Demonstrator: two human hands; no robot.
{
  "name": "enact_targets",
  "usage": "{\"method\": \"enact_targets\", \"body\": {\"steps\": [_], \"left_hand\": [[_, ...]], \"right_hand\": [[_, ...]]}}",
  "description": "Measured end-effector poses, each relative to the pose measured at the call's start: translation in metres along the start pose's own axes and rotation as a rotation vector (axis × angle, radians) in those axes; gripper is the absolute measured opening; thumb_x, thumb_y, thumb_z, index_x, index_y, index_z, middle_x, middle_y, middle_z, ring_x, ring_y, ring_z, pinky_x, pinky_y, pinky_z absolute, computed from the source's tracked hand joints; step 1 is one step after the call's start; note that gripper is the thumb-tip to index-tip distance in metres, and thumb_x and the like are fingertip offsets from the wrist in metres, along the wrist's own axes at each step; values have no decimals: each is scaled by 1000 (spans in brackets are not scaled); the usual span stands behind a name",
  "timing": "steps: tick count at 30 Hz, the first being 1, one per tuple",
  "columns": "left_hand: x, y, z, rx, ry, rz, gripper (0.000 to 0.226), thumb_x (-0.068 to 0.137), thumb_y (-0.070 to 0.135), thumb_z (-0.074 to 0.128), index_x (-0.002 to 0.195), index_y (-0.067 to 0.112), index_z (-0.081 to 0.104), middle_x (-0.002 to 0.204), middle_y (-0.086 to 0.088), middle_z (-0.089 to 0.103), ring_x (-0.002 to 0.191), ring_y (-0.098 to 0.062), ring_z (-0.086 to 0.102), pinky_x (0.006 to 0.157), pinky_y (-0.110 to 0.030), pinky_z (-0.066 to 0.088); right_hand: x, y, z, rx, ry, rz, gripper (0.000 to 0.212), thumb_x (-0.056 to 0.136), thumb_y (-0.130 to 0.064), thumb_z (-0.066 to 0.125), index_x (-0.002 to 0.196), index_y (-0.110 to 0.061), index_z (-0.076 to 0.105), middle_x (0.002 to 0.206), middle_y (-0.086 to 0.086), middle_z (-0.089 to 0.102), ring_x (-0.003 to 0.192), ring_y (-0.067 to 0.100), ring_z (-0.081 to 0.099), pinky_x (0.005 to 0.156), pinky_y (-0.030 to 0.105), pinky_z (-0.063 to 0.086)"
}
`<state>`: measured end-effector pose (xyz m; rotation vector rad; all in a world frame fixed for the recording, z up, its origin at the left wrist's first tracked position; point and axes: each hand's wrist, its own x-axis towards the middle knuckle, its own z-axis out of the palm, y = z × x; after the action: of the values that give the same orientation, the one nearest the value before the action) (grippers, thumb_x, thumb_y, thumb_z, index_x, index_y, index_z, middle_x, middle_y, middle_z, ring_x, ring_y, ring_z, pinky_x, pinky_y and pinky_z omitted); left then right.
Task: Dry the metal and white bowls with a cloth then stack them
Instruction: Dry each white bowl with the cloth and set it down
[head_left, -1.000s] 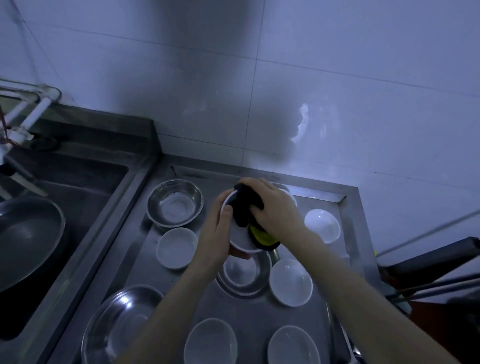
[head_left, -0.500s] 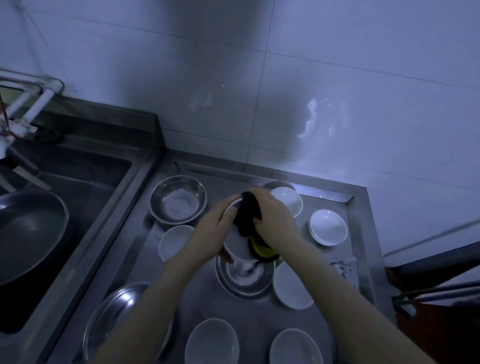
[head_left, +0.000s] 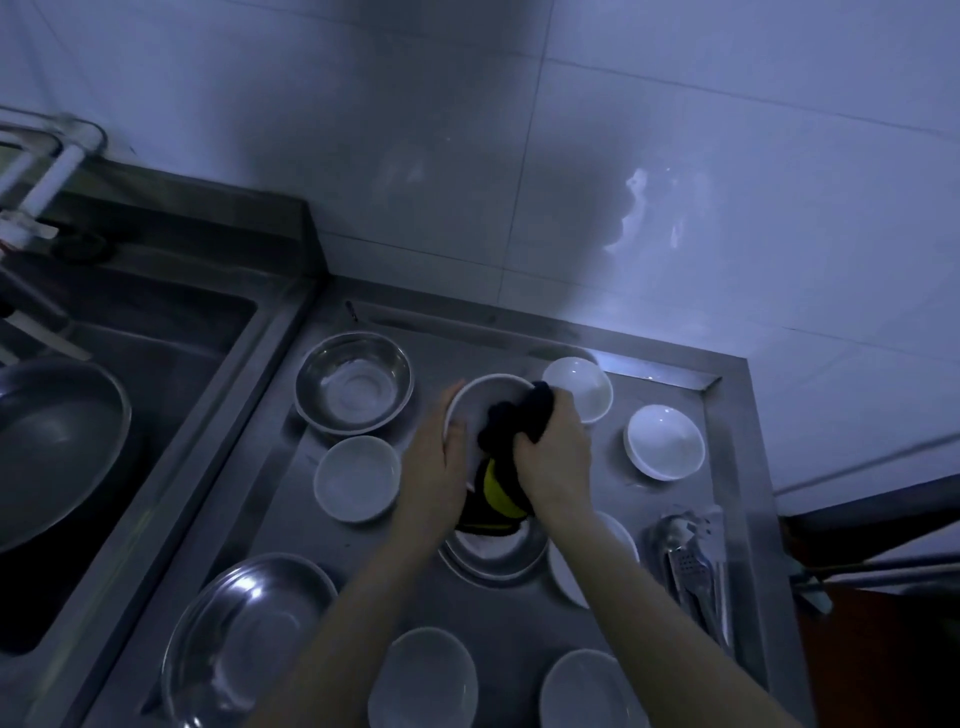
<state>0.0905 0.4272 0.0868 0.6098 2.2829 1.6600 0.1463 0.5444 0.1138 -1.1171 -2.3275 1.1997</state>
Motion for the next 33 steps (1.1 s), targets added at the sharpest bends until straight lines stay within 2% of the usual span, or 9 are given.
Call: {"method": "enact_targets", "body": {"steps": [3,5,8,13,15,21,25,29,33], "left_hand": [[20,-9,-21,79,-229,41,36,100,33,36,133,39,51,127,15,59,118,3,54,101,-24,44],[25,-9,-23,50,-245,64,35,102,31,38,132,39,53,125,16,62,118,3,55,101,-28,46],[22,1,-10,-93,-27,59,33,103,29,38,132,30,55,127,18,59,120,3,54,102,-25,45],[18,11,15,-44,176,-33,40,102,33,33,136,24,53,131,10,57,121,-3,51,103,-25,40],[19,7,9,0,68,-13,39,101,33,35,133,24,55,128,9,59,118,-4,52,101,-22,41],[44,17,-30,261,-402,9,34,104,27,44,135,34,55,128,13,62,118,-3,54,91,-10,38],[25,26,-23,92,-15,-105,52,96,28,60,144,37,41,101,15,61,91,-3,59,80,-22,46],[-8,30,6,-28,111,-8,46,102,23,50,143,40,37,125,35,48,110,16,49,96,-15,41],[-2,22,-10,17,-49,52,34,104,26,37,132,44,43,122,31,52,113,13,50,93,-12,39]], "right_hand": [[23,-2,-7,-384,-205,-417,42,88,-11,53,129,-20,48,123,4,57,99,27,60,78,35,50],[30,-6,-8,-494,-252,-482,41,89,-14,52,128,-21,47,122,3,56,94,28,61,73,42,53],[24,-11,-2,-212,-46,-361,40,88,-10,54,127,-20,50,119,3,59,97,23,59,79,38,50],[9,-7,7,231,-21,286,38,88,-7,55,123,-15,43,106,7,58,96,22,55,76,27,38],[9,-2,2,132,-81,250,40,87,-5,54,125,-13,42,113,12,59,96,24,54,76,29,39],[24,-5,-11,-391,-254,-385,40,90,-12,51,128,-21,47,122,3,57,102,26,59,81,34,47],[14,-12,-8,-59,-32,-172,36,87,-6,54,121,-15,51,109,2,60,102,23,57,84,33,45],[0,-13,-4,294,-11,324,34,87,-7,57,120,-11,48,106,7,58,97,23,55,78,26,38],[-5,-10,-12,27,-29,-6,38,86,-7,54,123,-17,46,109,4,59,101,27,57,78,30,42]]}}
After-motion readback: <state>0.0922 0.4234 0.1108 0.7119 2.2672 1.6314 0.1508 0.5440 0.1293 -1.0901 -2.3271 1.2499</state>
